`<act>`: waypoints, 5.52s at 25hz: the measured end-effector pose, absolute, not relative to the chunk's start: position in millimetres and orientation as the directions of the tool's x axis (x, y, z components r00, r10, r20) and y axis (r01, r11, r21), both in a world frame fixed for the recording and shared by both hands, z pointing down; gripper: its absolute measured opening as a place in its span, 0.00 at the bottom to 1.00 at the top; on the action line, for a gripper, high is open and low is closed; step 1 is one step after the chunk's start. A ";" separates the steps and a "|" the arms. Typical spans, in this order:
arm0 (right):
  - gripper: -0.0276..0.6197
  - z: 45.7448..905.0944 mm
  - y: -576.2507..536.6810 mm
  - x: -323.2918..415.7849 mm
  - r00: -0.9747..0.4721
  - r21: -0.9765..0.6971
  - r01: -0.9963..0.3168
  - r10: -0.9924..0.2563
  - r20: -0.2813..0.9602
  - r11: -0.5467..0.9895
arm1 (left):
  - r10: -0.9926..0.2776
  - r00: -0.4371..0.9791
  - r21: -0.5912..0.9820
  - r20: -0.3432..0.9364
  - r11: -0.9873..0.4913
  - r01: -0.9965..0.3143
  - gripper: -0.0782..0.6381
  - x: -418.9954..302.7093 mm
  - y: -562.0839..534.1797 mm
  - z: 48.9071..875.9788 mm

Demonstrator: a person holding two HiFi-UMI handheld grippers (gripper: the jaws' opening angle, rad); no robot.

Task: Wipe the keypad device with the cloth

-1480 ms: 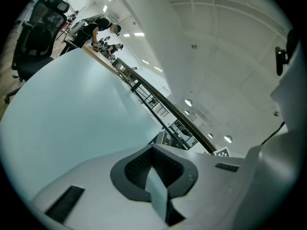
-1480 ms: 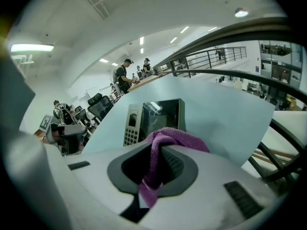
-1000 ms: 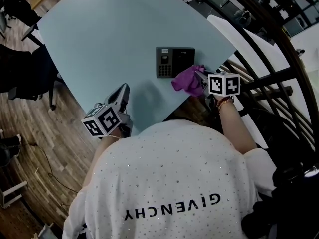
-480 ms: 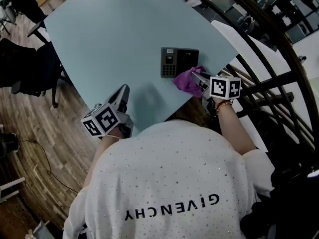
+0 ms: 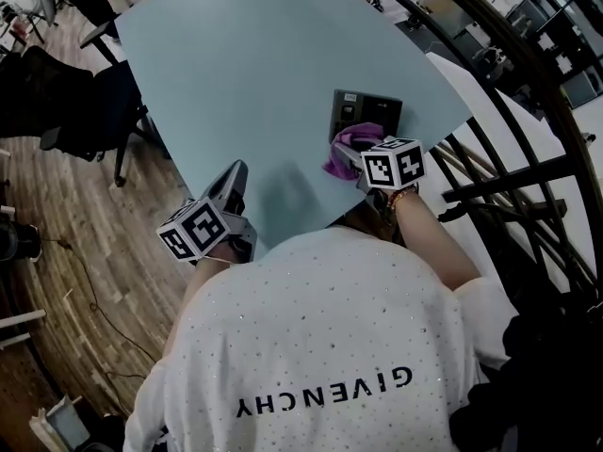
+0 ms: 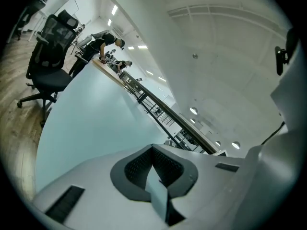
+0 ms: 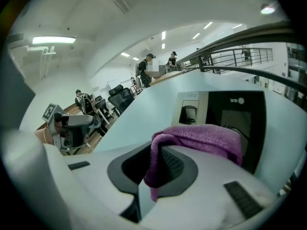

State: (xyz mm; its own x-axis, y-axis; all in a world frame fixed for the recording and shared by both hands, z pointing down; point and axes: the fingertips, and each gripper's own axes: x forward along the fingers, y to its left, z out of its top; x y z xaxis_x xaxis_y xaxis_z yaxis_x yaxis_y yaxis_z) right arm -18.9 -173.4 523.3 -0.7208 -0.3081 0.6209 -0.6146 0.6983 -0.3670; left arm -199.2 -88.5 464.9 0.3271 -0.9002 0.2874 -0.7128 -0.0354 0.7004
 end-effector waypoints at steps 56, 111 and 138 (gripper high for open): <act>0.08 549.8 -186.1 124.9 -0.603 -0.431 -0.797 -0.509 0.615 0.423 | -0.850 0.437 0.692 0.292 -0.128 -0.711 0.11 -138.1 -119.8 467.8; 0.08 316.0 -42.8 248.8 -0.527 -0.228 -0.842 -0.837 0.147 0.490 | -0.923 0.354 0.609 0.149 -0.197 -0.768 0.11 -27.8 0.4 365.9; 0.08 343.7 -51.3 217.6 -0.662 -0.239 -0.749 -0.721 0.208 0.619 | -0.948 0.296 0.655 0.115 -0.152 -0.740 0.11 -27.0 22.6 383.9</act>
State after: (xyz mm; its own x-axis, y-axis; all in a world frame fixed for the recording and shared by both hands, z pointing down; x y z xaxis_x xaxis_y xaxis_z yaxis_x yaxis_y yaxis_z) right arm 217.6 -51.3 343.7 -0.6616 -0.7205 0.2078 -0.7486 0.6185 -0.2387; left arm -27.0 22.6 383.9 0.2965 -0.9481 0.1147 -0.7405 -0.1524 0.6546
